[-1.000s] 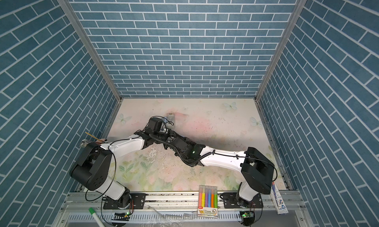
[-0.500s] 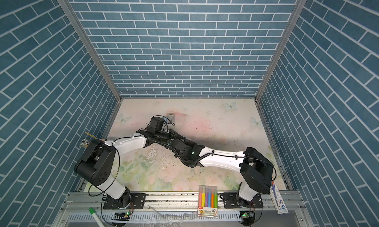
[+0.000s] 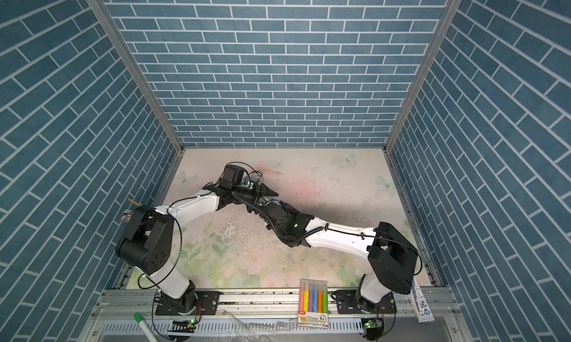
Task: Insert the battery into the alarm
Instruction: Adjust the alarm at the center of the board.
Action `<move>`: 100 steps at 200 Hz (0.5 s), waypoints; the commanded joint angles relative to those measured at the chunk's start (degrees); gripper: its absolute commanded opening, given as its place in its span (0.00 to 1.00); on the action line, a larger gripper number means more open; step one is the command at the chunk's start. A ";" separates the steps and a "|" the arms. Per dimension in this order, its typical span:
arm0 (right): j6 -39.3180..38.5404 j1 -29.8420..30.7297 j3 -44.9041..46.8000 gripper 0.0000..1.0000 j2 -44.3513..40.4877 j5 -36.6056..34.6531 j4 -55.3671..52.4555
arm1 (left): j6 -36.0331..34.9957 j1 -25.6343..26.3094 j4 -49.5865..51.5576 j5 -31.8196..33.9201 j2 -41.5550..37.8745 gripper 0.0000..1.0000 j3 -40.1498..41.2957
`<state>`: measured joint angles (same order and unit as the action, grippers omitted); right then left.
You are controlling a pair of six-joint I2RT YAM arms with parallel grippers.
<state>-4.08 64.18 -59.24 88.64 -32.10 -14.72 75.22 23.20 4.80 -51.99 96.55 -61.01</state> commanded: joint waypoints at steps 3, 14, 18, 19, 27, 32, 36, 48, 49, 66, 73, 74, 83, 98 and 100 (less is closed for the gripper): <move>5.91 -0.31 1.58 0.10 -2.53 5.48 0.18 | -5.87 -2.28 0.86 1.93 1.18 0.64 -3.44; 8.05 -0.91 1.99 0.09 -3.26 6.60 0.26 | -10.87 -3.60 4.96 3.20 1.79 0.63 -6.02; 8.83 -1.23 2.03 0.09 -3.52 7.07 0.22 | -13.57 -4.07 7.58 4.08 1.92 0.63 -7.22; 9.05 -1.28 2.12 0.09 -3.59 7.23 0.22 | -14.34 -4.27 8.29 4.30 1.95 0.62 -7.51; 10.87 -1.80 2.34 0.08 -4.22 8.31 0.18 | -18.15 -5.45 12.07 6.24 1.85 0.62 -9.14; 11.74 -2.11 2.60 0.08 -4.75 8.96 0.21 | -19.22 -6.18 12.50 6.97 1.52 0.62 -9.44; 12.48 -2.34 2.80 0.08 -5.06 9.40 0.29 | -19.60 -6.68 12.25 7.27 1.27 0.62 -9.40; 14.61 -3.27 3.42 0.08 -6.28 10.91 0.40 | -19.66 -8.62 10.65 7.84 0.06 0.62 -8.91; 14.75 -3.36 3.42 0.08 -6.42 11.04 0.40 | -19.67 -8.70 10.53 7.94 -0.08 0.62 -8.89; 17.97 -5.03 4.20 0.07 -8.37 13.43 0.54 | -21.65 -11.45 9.27 10.39 -2.87 0.58 -8.29; 19.51 -6.01 4.53 0.05 -9.14 14.55 0.41 | -23.72 -12.23 9.35 11.73 -4.46 0.50 -8.13; 19.79 -6.14 4.55 0.05 -9.25 14.71 0.40 | -24.03 -12.36 9.40 11.95 -4.67 0.50 -8.10; 21.87 -7.68 5.11 0.05 -10.30 16.82 0.52 | -26.89 -12.90 9.62 14.03 -7.07 0.46 -7.77; 25.90 -10.27 6.19 0.05 -12.51 20.41 1.05 | -29.66 -12.78 6.14 17.57 -13.03 0.45 -3.55; 26.43 -10.60 6.39 0.05 -12.83 20.96 1.22 | -29.75 -12.64 4.81 17.94 -13.93 0.45 -2.59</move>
<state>12.45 56.84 -53.98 80.07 -17.52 -15.22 53.23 10.41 13.13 -40.36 91.57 -68.38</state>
